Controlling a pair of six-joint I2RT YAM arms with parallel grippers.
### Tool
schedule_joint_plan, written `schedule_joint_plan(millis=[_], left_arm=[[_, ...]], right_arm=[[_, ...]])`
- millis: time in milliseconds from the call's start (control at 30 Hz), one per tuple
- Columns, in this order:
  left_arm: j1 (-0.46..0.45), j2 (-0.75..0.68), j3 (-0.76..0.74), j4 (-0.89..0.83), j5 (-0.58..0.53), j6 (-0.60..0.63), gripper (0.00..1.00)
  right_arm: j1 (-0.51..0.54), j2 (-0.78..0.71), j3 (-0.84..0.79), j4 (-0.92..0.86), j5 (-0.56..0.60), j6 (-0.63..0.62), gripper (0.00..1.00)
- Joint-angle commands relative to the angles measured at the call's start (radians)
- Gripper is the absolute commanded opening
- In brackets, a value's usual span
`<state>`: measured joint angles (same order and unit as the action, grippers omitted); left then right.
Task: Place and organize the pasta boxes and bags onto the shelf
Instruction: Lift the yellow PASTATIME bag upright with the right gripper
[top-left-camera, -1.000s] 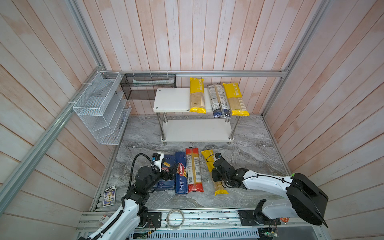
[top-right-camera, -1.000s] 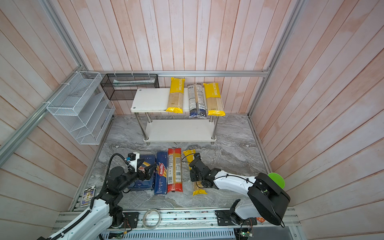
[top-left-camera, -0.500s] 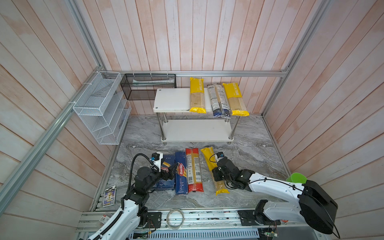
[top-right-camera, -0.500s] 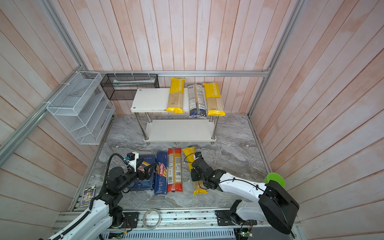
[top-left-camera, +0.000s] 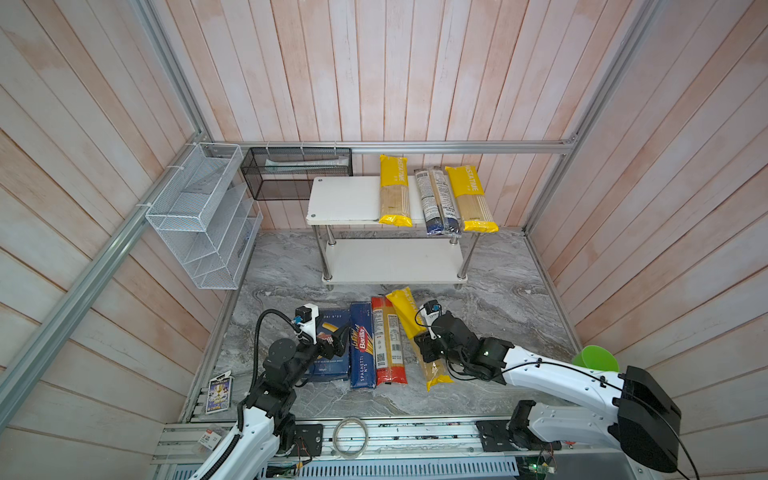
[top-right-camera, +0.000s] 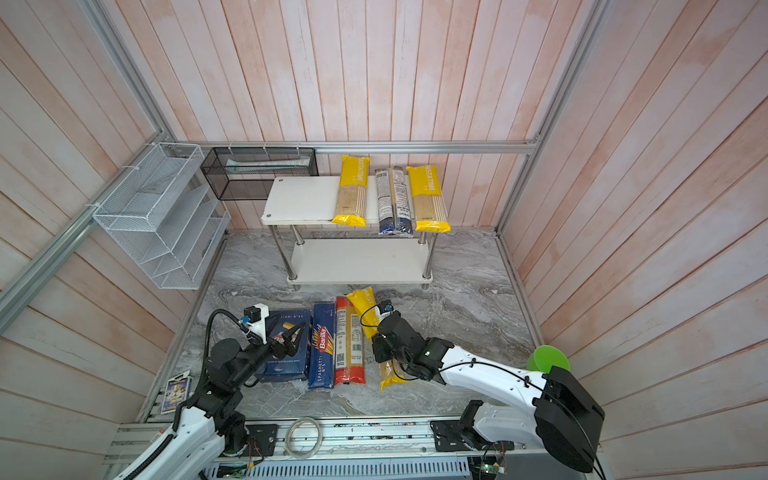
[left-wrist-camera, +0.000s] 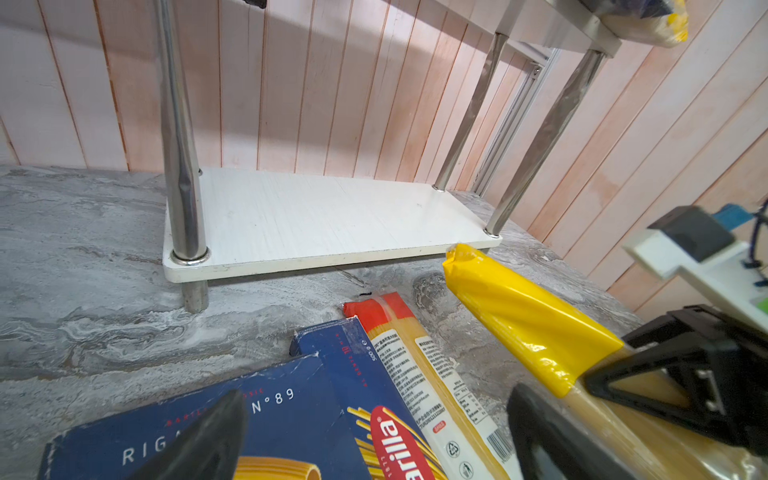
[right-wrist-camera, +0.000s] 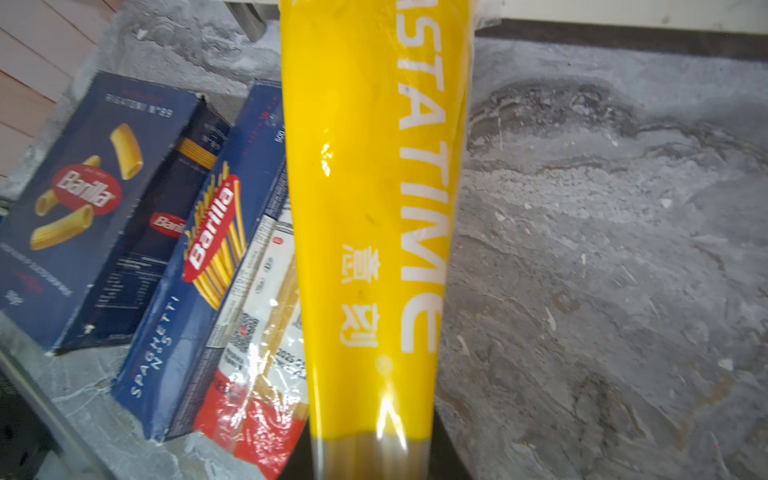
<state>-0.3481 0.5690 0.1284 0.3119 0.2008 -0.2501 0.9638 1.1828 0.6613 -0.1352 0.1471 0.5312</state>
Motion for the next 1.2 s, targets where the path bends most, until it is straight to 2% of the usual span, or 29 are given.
schedule_joint_plan(millis=[0,567,1033,1167], left_arm=[[-0.002,0.006,-0.012,-0.007,-0.025,-0.008,1.00],[-0.003,0.026,-0.009,0.000,-0.001,-0.003,1.00],[-0.003,0.043,-0.005,0.004,0.009,-0.003,1.00],[-0.003,0.045,-0.005,0.005,0.017,0.000,1.00]], right_arm=[[0.021,-0.039,0.102,0.108,-0.007,-0.032,0.12],[0.050,0.133,0.424,0.097,-0.092,-0.163,0.12],[0.062,0.217,0.619,0.082,-0.136,-0.203,0.12],[0.062,0.249,0.684,0.066,-0.115,-0.211,0.12]])
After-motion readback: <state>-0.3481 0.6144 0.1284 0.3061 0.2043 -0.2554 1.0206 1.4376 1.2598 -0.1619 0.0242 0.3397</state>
